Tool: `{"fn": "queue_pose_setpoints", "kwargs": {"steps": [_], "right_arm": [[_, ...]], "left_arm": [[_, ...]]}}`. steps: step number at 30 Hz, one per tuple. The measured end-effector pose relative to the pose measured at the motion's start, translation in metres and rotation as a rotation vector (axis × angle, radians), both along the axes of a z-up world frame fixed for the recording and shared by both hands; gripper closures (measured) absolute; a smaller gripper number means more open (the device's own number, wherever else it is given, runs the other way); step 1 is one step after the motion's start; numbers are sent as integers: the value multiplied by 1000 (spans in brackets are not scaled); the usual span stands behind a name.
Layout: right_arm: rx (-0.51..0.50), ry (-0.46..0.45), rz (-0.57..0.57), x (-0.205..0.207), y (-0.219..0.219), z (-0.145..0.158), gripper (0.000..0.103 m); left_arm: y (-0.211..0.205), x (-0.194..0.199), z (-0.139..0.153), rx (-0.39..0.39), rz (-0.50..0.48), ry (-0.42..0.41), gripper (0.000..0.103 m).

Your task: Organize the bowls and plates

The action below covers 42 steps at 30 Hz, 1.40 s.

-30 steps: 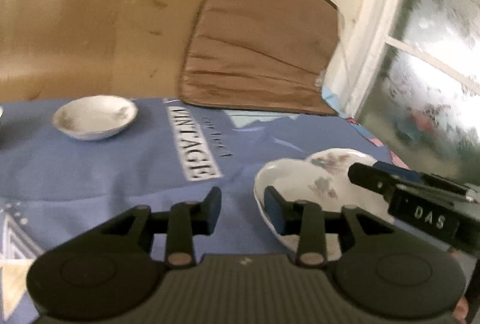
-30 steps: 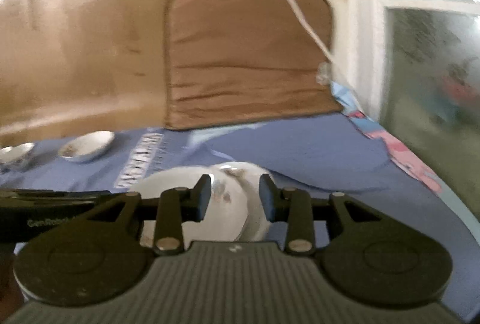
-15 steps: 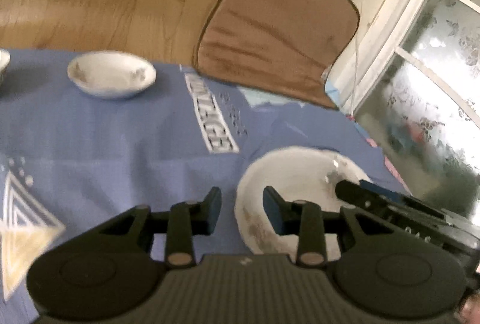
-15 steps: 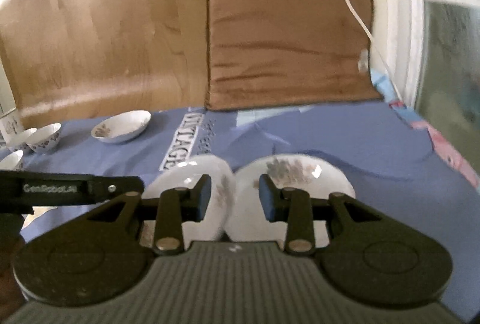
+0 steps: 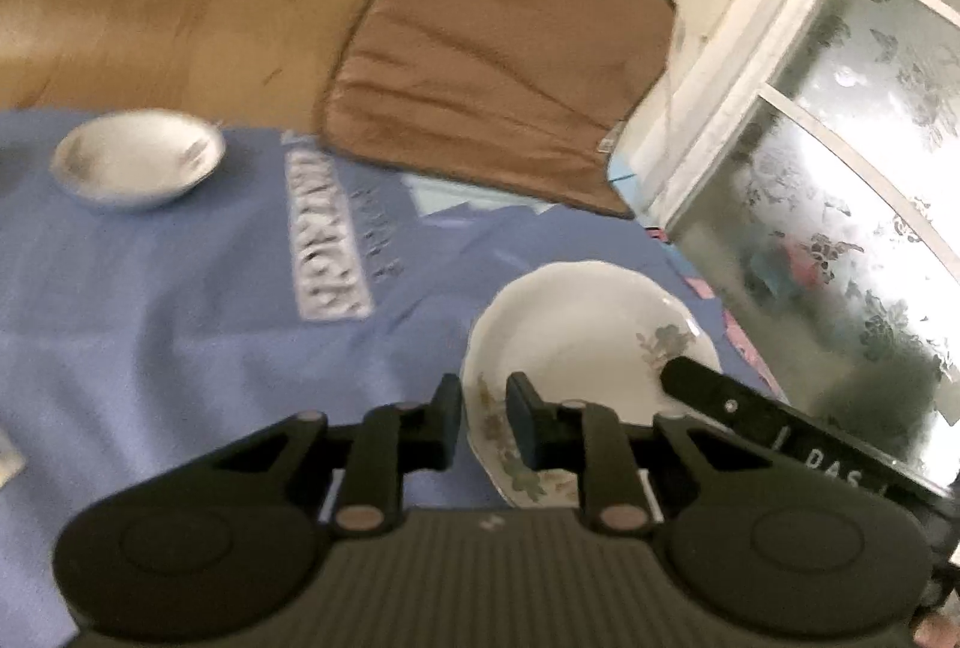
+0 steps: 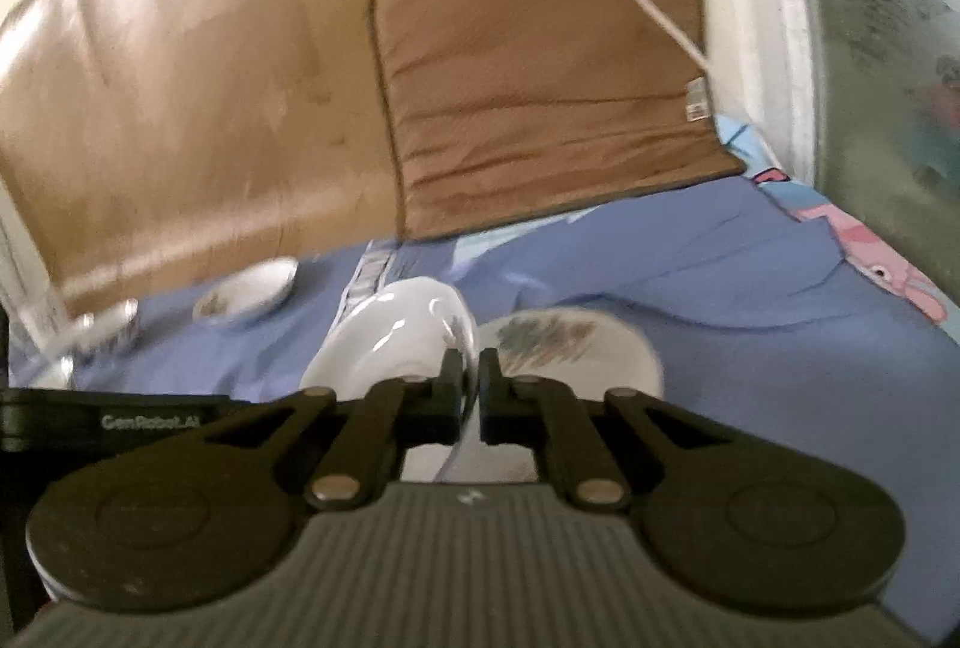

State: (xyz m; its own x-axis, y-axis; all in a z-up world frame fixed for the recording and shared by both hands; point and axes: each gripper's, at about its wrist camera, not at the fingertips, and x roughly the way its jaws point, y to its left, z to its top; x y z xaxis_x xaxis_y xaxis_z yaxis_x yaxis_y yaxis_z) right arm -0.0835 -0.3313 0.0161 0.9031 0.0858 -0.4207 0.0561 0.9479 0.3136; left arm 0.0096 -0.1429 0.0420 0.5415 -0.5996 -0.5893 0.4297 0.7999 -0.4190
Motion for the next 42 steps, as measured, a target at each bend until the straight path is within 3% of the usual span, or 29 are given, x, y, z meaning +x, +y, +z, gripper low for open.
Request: {"fn": "queue_pose_setpoints", "kwargs": {"steps": [6, 13, 15, 18, 23, 26, 28, 31, 32, 36, 40, 42], "right_arm": [[-2, 7, -104, 7, -30, -10, 94], [-110, -3, -168, 17, -27, -23, 89], [-143, -31, -219, 16, -25, -21, 63], [-127, -73, -253, 10, -26, -14, 58], [-121, -101, -161, 9, -5, 3, 58], [-104, -83, -52, 18, 22, 8, 58], [-93, -58, 34, 27, 46, 10, 58], [-75, 4, 131, 45, 81, 8, 58], [-70, 22, 156, 50, 92, 5, 58], [-119, 62, 206, 69, 134, -8, 58], [-137, 114, 206, 85, 147, -24, 58], [-108, 90, 198, 83, 140, -22, 59]], "left_arm": [[-46, 8, -5, 88, -47, -23, 85], [-47, -1, 5, 156, -5, -125, 77], [-34, 2, 6, 166, 26, -135, 77], [-5, 7, 4, 203, 93, -156, 77], [66, 15, -10, 302, 271, -191, 77], [103, 20, -19, 390, 393, -195, 73], [125, 24, -26, 409, 450, -174, 71], [139, 26, -38, 429, 491, -142, 68], [144, 24, -37, 394, 493, -147, 64], [142, 25, -38, 392, 498, -142, 61], [145, 23, -37, 368, 492, -140, 58], [146, 24, -37, 362, 486, -138, 56]]}}
